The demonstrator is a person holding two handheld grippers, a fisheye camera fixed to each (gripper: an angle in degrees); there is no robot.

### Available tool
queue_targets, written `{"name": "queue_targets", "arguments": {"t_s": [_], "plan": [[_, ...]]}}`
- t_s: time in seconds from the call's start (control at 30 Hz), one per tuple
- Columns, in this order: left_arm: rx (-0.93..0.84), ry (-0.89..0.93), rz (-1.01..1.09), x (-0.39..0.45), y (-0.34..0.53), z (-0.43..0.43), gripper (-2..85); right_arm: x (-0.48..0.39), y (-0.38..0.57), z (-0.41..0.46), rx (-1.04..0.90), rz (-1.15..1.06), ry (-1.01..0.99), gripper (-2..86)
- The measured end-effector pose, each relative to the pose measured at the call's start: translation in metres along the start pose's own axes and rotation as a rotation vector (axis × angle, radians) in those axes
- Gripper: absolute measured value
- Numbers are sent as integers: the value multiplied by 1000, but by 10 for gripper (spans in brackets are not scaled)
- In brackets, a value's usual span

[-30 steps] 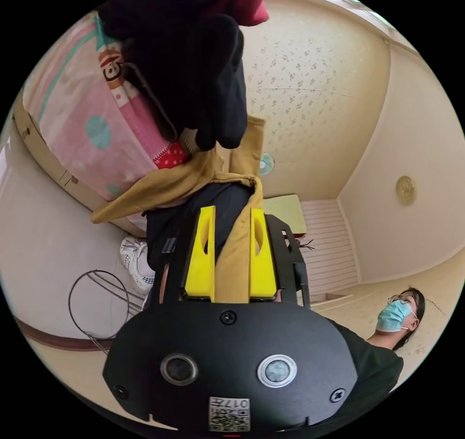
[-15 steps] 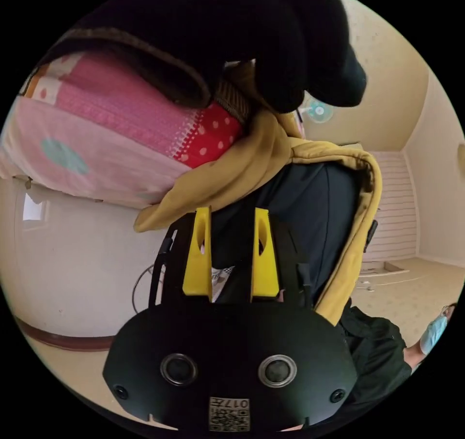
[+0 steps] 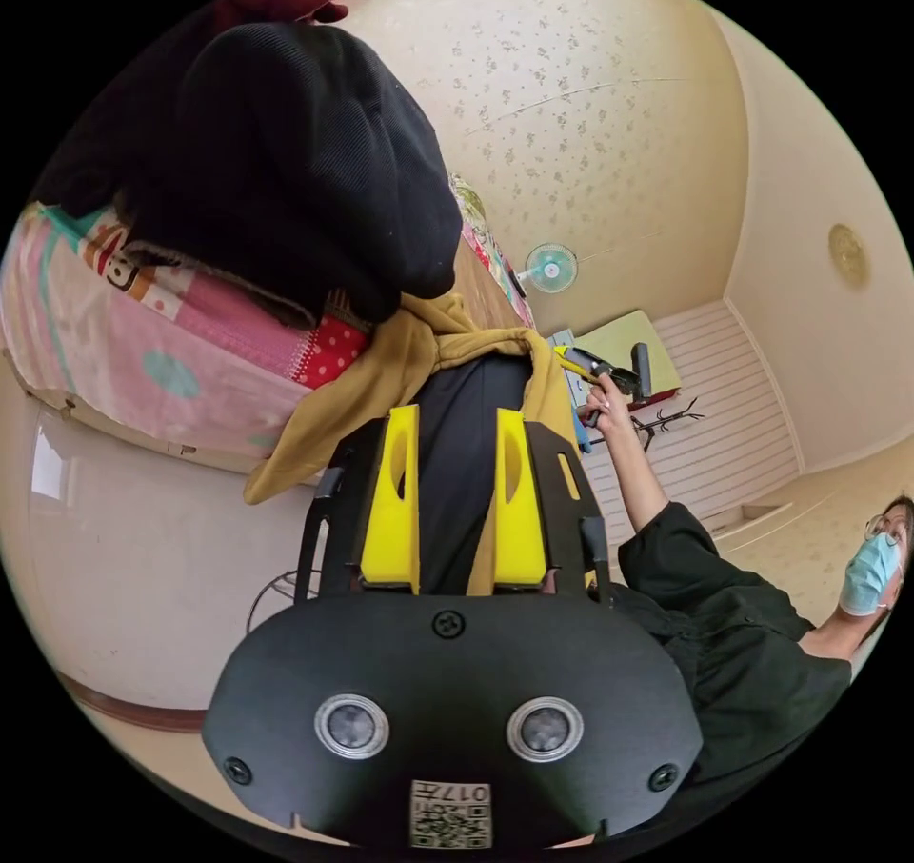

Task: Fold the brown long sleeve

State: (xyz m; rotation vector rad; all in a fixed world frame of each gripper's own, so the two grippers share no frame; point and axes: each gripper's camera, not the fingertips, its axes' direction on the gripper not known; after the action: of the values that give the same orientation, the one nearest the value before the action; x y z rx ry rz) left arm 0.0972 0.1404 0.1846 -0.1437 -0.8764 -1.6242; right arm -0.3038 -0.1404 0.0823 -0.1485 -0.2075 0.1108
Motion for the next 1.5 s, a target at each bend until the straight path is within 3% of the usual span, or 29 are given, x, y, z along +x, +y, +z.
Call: {"name": "queue_targets", "arguments": {"t_s": [0.23,0.47,0.6,0.7,0.73,0.8,0.93,1.03,1.17,1.3,1.37,1.43,1.5], "plan": [[-13,36,42,17,13,15,121,89,42,69,-244,117,-24,143],[-103,77,111,36,48,19,132,129,178,-46,112,6,-409,160],[-219,19,139,42,61,43,141,171,260,-46,-79,-35,-537,164],[-329,67,223,57,71,67,97,174,306,-31,-215,-151,-632,115],[-372,107,285,67,75,72,51,176,314,-34,-187,-158,-619,101],[-430,158,361,82,79,74,45,194,333,-57,-128,-214,-659,47],[-462,248,528,114,88,34,35,248,351,-113,35,-278,-862,27],[-480,247,649,134,111,-4,28,274,381,-160,125,-420,-860,18],[-567,397,799,159,167,-33,21,298,439,-200,233,-644,-1064,15],[-826,362,752,161,212,-11,29,294,487,-204,102,-854,-993,14],[-952,330,662,147,224,6,40,299,494,-192,13,-857,-975,15],[-985,293,542,120,219,13,44,313,485,-167,-132,-752,-960,16],[-904,255,392,89,203,9,49,344,467,-148,-103,-524,-973,18]]}}
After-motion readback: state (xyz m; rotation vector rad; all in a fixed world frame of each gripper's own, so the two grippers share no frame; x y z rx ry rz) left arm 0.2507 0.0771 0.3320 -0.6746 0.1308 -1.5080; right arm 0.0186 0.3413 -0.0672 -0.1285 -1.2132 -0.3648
